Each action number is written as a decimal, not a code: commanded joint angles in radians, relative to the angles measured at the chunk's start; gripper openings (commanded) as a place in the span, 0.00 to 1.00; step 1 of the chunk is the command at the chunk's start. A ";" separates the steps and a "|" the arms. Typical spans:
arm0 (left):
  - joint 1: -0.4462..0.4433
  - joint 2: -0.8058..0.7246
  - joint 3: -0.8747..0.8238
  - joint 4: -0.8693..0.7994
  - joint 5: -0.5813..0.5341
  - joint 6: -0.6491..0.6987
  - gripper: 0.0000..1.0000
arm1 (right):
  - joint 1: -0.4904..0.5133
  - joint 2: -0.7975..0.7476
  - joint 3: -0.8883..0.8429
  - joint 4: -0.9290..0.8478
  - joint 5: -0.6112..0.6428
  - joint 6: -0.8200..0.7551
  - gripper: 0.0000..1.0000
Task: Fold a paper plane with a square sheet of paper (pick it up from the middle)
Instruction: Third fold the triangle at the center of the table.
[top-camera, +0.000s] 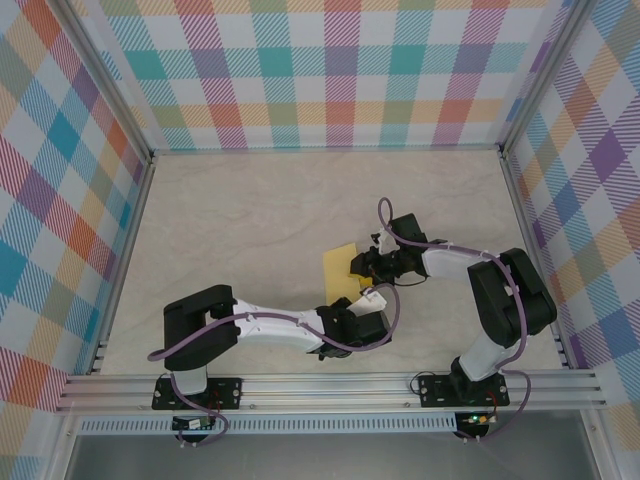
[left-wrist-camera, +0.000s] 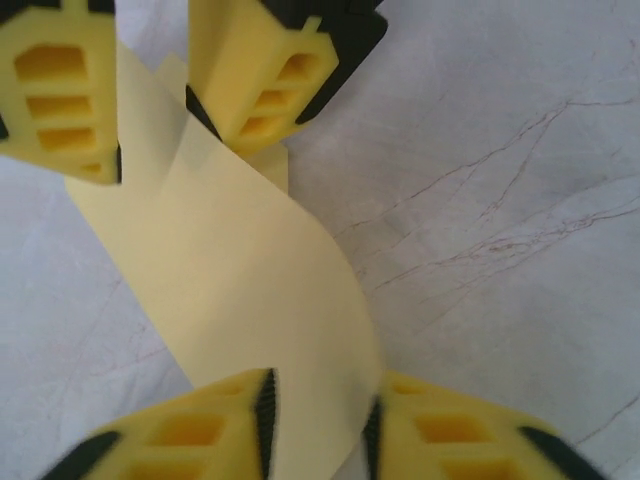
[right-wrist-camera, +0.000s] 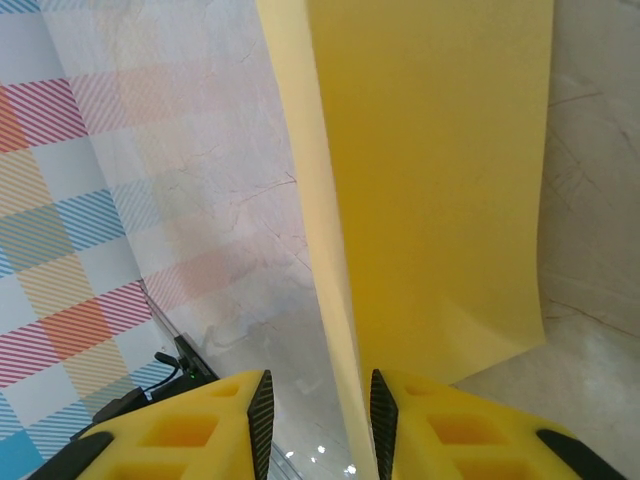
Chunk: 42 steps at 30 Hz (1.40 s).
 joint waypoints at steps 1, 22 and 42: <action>-0.007 -0.032 0.017 -0.014 -0.016 0.010 0.12 | -0.006 -0.004 0.023 -0.044 0.016 -0.032 0.34; 0.394 -0.189 -0.139 0.105 0.817 -0.046 0.00 | -0.008 -0.165 0.033 -0.191 0.194 -0.094 0.39; 0.470 -0.152 -0.135 0.077 0.868 -0.043 0.00 | 0.029 0.193 0.250 -0.175 0.118 -0.122 0.15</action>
